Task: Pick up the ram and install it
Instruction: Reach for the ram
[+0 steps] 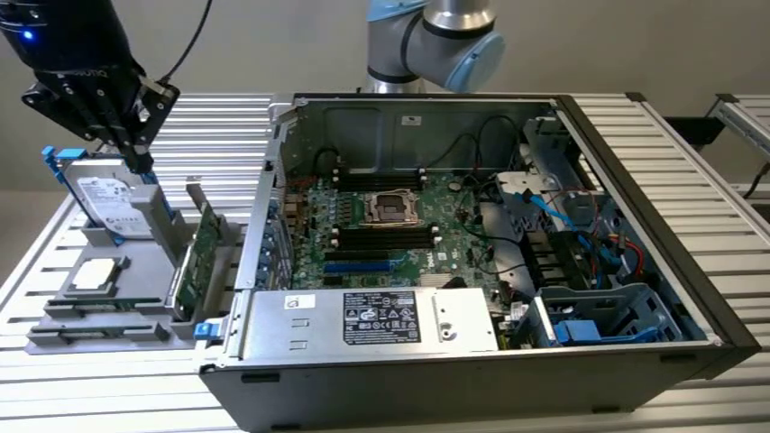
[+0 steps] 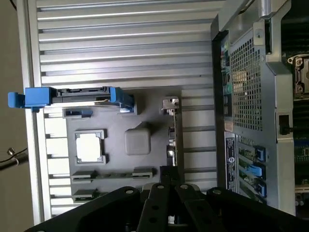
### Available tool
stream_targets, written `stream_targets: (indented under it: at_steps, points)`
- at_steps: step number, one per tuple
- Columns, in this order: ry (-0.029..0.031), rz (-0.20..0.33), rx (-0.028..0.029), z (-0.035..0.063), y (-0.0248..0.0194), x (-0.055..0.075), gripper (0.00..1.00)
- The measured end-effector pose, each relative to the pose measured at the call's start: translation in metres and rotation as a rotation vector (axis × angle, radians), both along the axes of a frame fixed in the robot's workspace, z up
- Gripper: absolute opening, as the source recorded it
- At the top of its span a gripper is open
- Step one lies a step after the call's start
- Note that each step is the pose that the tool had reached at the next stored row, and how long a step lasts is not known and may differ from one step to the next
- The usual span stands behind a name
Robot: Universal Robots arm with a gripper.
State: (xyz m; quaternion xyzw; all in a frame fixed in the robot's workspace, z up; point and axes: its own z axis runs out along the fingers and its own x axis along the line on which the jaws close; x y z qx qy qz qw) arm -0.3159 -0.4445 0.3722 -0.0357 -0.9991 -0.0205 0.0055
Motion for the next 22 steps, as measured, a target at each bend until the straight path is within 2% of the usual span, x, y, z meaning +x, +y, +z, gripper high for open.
stream_targets:
  at_steps: [8, 17, 22]
  points:
    - [0.0003, 0.000, 0.0000, -0.0038, -0.0072, -0.028, 0.11]
    - [0.0035, 0.000, 0.0000, -0.0097, -0.0158, -0.055, 0.11]
    - [0.0040, 0.000, 0.0000, -0.0103, -0.0168, -0.058, 0.11]
